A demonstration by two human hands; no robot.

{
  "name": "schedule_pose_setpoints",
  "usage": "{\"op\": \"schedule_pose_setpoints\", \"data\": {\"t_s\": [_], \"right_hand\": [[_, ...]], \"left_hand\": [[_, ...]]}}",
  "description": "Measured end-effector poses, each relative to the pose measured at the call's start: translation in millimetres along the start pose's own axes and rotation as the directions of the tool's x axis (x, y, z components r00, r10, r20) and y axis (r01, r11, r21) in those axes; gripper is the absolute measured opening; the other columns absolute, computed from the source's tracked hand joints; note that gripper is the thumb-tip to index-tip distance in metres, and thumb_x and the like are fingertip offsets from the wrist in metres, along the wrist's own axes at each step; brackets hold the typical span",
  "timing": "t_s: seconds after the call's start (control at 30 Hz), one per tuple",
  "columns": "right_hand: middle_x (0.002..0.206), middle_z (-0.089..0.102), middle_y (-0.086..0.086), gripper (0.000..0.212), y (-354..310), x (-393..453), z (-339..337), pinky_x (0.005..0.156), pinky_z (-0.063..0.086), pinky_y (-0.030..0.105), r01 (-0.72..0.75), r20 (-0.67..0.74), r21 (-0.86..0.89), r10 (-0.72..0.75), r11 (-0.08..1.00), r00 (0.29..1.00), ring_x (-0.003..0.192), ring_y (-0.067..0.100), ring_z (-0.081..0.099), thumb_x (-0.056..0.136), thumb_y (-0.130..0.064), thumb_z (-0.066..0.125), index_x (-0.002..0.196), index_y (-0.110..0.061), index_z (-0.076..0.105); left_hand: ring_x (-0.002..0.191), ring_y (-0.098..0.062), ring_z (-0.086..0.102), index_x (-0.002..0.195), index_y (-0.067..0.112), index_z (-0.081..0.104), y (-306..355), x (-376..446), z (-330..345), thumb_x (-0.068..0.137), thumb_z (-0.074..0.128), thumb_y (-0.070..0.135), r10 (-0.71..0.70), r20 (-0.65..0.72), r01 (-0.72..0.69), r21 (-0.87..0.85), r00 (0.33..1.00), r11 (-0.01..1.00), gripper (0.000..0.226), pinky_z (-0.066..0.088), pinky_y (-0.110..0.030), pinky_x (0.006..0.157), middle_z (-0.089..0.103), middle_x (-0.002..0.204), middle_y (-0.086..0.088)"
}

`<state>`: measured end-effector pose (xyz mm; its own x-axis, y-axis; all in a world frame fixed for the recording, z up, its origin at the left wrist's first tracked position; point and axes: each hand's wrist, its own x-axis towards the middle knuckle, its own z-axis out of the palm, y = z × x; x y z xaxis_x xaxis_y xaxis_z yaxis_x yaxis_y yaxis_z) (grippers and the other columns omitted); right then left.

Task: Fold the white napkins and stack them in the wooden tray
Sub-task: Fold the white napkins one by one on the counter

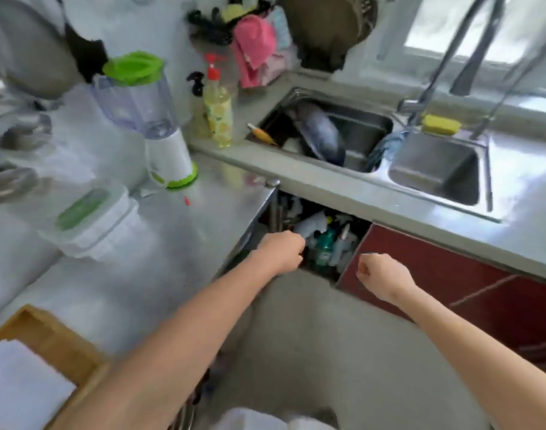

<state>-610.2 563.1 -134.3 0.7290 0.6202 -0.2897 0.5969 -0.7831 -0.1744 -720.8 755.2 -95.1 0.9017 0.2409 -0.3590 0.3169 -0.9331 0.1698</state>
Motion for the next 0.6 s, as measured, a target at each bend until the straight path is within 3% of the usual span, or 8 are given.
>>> {"op": "schedule_pose_setpoints", "data": {"t_s": [0.1, 0.17, 0.27, 0.4, 0.6], "right_hand": [[0.106, 0.066, 0.009, 0.016, 127.0, -27.8, -36.3, 0.075, 0.048, 0.034, -0.241, -0.116, 0.038, 0.244, 0.970, 0.963, 0.097, 0.032, 0.062, 0.092, -0.024, 0.048, 0.098, -0.017, 0.061], [0.107, 0.066, 0.010, 0.017, 198.0, -51.1, -53.1, 0.078, 0.049, 0.036, -0.382, -0.155, 0.089, 0.391, 0.920, 0.907, 0.097, 0.032, 0.062, 0.092, -0.024, 0.049, 0.101, -0.015, 0.061], [0.104, 0.066, 0.010, 0.018, 286.7, -86.5, -66.0, 0.076, 0.050, 0.036, -0.540, -0.187, 0.163, 0.564, 0.826, 0.805, 0.096, 0.032, 0.062, 0.092, -0.022, 0.048, 0.100, -0.012, 0.060], [0.099, 0.065, 0.007, 0.015, 378.7, -127.2, -68.6, 0.071, 0.047, 0.035, -0.702, -0.163, 0.250, 0.744, 0.666, 0.648, 0.092, 0.029, 0.061, 0.092, -0.020, 0.047, 0.097, -0.013, 0.060], [0.096, 0.063, 0.008, 0.012, 482.8, -148.7, -74.9, 0.066, 0.042, 0.031, -0.844, -0.107, 0.355, 0.914, 0.403, 0.392, 0.085, 0.028, 0.057, 0.090, -0.014, 0.047, 0.093, -0.011, 0.058]], "left_hand": [[0.105, -0.030, 0.059, 0.106, 0.014, 0.060, 119.1, 64.7, -13.5, 0.093, 0.050, 0.024, 0.216, 0.017, -0.216, 0.067, 0.976, 0.974, 0.019, 0.050, -0.038, 0.084, 0.062, 0.113, -0.009], [0.106, -0.031, 0.058, 0.102, 0.016, 0.060, 193.4, 100.8, -20.8, 0.094, 0.052, 0.029, 0.363, 0.029, -0.364, 0.123, 0.931, 0.923, 0.018, 0.050, -0.038, 0.085, 0.062, 0.113, -0.008], [0.107, -0.031, 0.058, 0.110, 0.015, 0.059, 298.0, 148.6, -25.1, 0.095, 0.051, 0.031, 0.524, 0.060, -0.525, 0.202, 0.850, 0.827, 0.024, 0.047, -0.037, 0.083, 0.061, 0.116, -0.009], [0.103, -0.032, 0.059, 0.110, 0.011, 0.060, 417.8, 199.7, -19.6, 0.094, 0.048, 0.025, 0.662, 0.137, -0.670, 0.284, 0.737, 0.686, 0.025, 0.044, -0.034, 0.076, 0.061, 0.114, -0.012], [0.113, -0.030, 0.054, 0.127, 0.008, 0.051, 544.9, 279.5, -9.9, 0.093, 0.050, 0.019, 0.789, 0.275, -0.831, 0.274, 0.549, 0.484, 0.036, 0.048, -0.040, 0.090, 0.054, 0.123, -0.010]]}}
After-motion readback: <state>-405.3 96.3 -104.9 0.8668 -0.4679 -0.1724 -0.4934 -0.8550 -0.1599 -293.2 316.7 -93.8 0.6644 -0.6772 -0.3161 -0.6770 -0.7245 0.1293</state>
